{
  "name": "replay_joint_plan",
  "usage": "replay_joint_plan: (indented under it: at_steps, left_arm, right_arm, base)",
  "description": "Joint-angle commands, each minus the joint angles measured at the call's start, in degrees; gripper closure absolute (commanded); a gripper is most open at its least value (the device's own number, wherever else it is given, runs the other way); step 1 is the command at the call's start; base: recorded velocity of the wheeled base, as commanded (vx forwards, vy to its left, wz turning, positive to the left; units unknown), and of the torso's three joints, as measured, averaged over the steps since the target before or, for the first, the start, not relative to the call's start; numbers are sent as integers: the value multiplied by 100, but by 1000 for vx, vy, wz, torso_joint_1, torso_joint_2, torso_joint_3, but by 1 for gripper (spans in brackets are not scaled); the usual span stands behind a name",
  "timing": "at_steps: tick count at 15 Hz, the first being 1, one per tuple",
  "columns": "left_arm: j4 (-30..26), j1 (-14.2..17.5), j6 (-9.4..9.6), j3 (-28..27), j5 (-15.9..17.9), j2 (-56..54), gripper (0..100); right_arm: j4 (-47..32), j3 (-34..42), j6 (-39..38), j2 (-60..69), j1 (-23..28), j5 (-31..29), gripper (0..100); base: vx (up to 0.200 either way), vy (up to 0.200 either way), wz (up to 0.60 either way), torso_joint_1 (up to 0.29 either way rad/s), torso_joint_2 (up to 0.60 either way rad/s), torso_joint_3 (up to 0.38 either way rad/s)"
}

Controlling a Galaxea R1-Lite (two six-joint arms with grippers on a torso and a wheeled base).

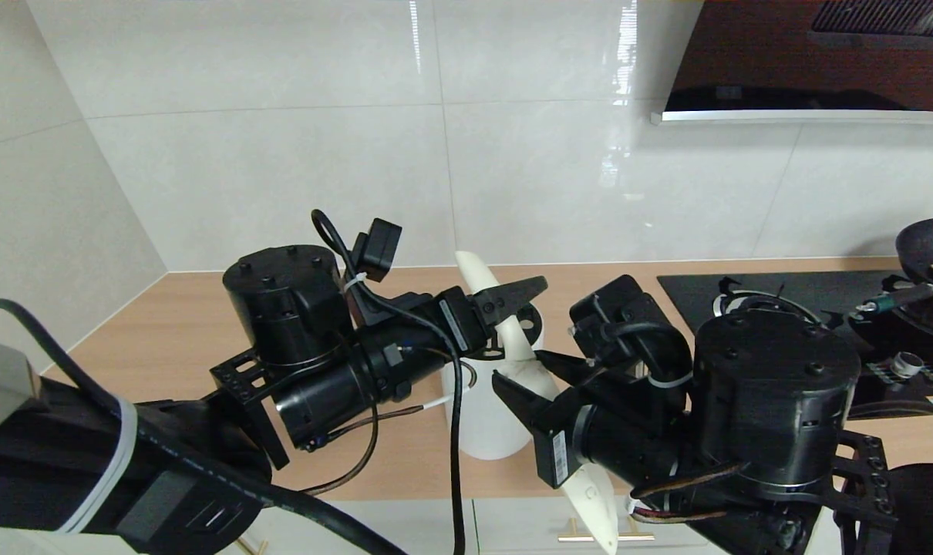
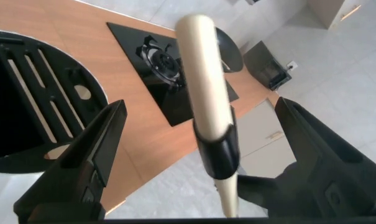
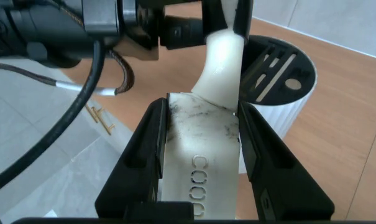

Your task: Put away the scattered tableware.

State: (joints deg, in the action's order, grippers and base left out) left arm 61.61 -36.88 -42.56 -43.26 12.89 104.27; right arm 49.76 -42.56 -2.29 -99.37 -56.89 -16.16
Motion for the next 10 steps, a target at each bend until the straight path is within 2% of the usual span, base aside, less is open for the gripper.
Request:
replay_joint_plan:
  at_steps: [1,2,3,10]
  left_arm:
    - [0,-4,2,29,3,-29,0]
    - [0,-4,2,29,3,-38,0]
    - [0,-13,11,29,3,-29,100]
    - [0,-4,37,37,30,-12,100]
  right_arm:
    - [-2,-7,1,-48,12,-1,100]
    - [25,-7,1,-48,12,-1,100]
    - [25,-7,1,-48,20,-1,100]
    - [130,-16,1,-48,38,-80,100]
  base:
    - [0,0,0,0,0,0]
    - [0,0,0,0,0,0]
    - [0,0,0,0,0,0]
    - [0,0,0,0,0,0]
